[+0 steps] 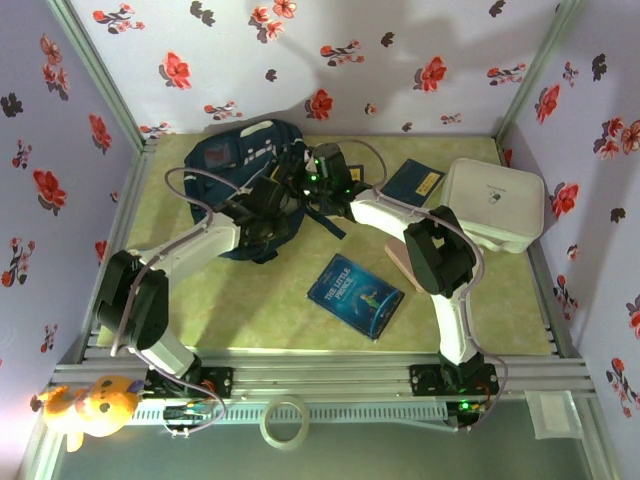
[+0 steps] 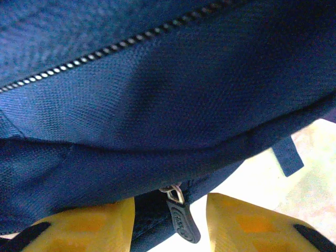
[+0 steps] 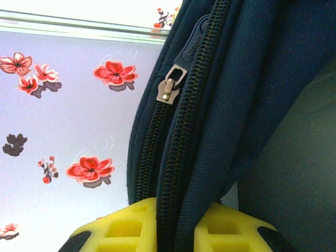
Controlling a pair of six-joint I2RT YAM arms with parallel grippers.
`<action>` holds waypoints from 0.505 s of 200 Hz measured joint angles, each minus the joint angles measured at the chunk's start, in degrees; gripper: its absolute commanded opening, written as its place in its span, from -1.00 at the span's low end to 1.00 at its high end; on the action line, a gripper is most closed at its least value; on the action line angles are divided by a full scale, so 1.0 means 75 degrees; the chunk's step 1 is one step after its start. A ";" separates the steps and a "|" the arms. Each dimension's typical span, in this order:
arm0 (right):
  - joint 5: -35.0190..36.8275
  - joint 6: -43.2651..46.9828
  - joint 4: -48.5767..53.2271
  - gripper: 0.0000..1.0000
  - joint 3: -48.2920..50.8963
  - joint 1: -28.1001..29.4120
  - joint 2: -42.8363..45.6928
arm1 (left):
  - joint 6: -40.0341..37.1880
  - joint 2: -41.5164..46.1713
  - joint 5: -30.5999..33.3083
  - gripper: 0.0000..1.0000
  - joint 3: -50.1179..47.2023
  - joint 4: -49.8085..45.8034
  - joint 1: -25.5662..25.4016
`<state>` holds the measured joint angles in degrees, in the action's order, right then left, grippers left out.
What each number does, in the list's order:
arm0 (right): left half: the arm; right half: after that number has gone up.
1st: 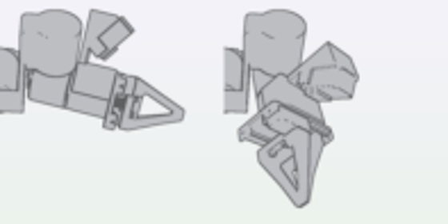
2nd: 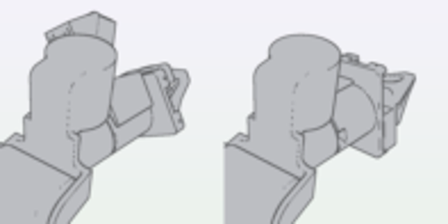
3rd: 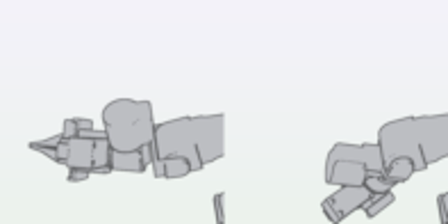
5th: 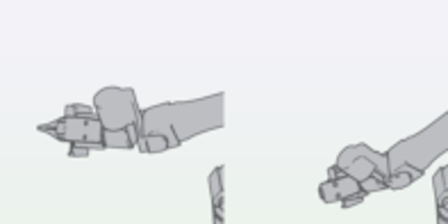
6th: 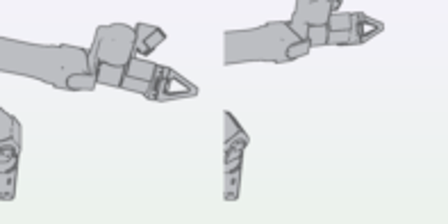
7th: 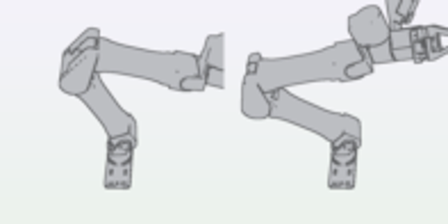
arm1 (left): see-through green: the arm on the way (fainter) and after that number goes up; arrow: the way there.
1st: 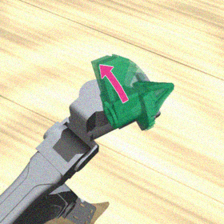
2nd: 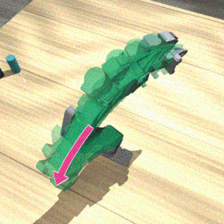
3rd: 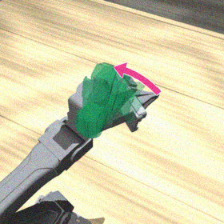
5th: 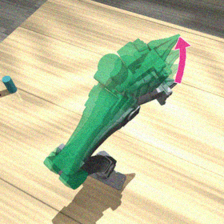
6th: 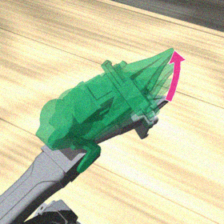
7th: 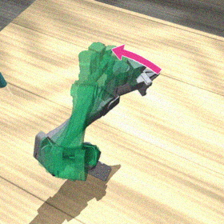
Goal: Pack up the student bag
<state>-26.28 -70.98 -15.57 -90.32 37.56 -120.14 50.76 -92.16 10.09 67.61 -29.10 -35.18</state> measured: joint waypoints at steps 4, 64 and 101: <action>0.0000 0.0003 0.0000 -0.67 0.0000 0.0000 0.0000 | 0.0012 -0.0003 0.0020 -0.36 0.0009 -0.0017 -0.0009; 0.0076 0.0058 0.0003 -0.68 0.0009 0.0000 0.0000 | 0.0073 -0.0003 0.0184 -0.69 0.0009 -0.0137 -0.0032; 0.0082 0.0064 0.0003 -0.69 0.0029 0.0000 0.0000 | 0.0076 -0.0003 0.0201 -0.75 0.0009 -0.0157 -0.0032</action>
<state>-25.67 -70.50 -15.55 -90.11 37.56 -120.14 51.33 -92.18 11.60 67.68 -30.28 -35.42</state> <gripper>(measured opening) 0.157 0.131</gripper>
